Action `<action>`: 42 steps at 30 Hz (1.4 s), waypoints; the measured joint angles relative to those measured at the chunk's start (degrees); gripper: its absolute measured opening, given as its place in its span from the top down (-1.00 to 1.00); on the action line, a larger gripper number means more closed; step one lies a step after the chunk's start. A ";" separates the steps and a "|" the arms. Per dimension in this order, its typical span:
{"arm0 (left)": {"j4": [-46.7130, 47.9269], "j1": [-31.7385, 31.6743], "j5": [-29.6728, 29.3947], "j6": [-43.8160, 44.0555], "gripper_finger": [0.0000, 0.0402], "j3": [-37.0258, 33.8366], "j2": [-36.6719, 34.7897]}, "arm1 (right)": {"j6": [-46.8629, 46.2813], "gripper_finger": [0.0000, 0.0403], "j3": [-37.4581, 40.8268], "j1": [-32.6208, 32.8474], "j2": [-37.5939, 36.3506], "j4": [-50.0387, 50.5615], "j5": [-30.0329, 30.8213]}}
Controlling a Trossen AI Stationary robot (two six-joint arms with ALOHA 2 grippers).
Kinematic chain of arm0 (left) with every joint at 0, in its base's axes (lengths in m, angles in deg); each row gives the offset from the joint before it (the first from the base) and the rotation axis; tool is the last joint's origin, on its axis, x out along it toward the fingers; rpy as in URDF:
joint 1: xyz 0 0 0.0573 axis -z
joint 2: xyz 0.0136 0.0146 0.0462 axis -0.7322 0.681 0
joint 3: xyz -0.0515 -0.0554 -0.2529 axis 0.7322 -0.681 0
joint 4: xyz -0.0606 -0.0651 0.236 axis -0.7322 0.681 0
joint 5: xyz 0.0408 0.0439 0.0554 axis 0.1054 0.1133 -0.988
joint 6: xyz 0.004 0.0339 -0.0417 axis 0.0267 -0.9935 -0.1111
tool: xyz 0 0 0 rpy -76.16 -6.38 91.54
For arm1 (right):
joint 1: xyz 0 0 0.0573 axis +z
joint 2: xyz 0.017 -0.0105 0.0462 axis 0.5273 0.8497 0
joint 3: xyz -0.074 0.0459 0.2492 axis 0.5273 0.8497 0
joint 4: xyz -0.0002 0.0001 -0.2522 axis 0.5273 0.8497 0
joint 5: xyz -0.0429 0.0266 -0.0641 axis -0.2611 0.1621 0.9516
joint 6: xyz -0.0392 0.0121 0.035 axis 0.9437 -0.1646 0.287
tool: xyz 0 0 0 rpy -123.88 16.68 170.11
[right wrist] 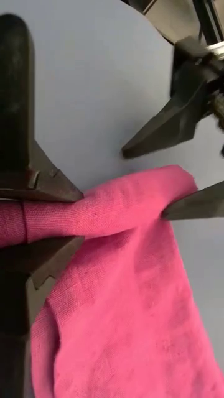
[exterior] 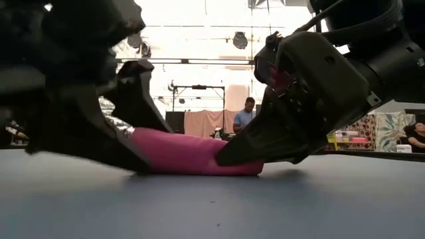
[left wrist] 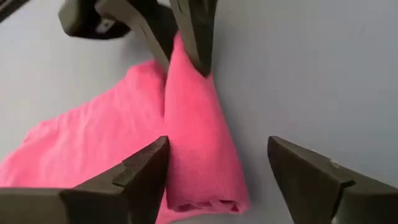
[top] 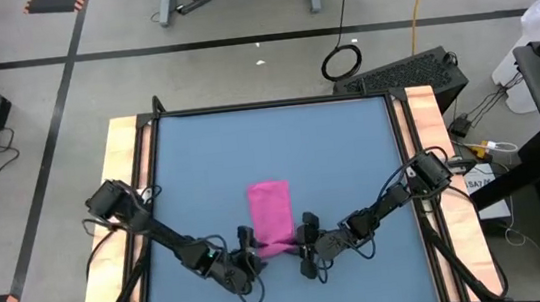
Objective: Roll towel into tight, uniform cylinder
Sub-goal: Roll the pink towel
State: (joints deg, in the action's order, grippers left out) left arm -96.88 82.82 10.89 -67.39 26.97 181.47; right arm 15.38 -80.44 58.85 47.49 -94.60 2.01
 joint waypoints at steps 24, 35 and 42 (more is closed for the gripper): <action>9.82 -1.46 -2.65 -3.55 0.77 -0.16 0.65 | 8.28 0.08 0.19 5.48 -4.15 1.80 3.75; 7.81 -3.77 4.76 -1.36 0.84 -0.33 -0.22 | 28.96 -0.31 0.10 13.68 -4.34 -0.11 20.28; 7.21 -5.18 13.69 0.62 0.85 -0.38 -2.01 | 36.97 -0.19 0.06 12.08 -4.38 -2.25 16.14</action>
State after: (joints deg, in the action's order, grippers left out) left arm -89.67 77.65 24.57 -66.78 26.59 179.46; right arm 52.36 -80.38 70.94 43.10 -96.85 18.15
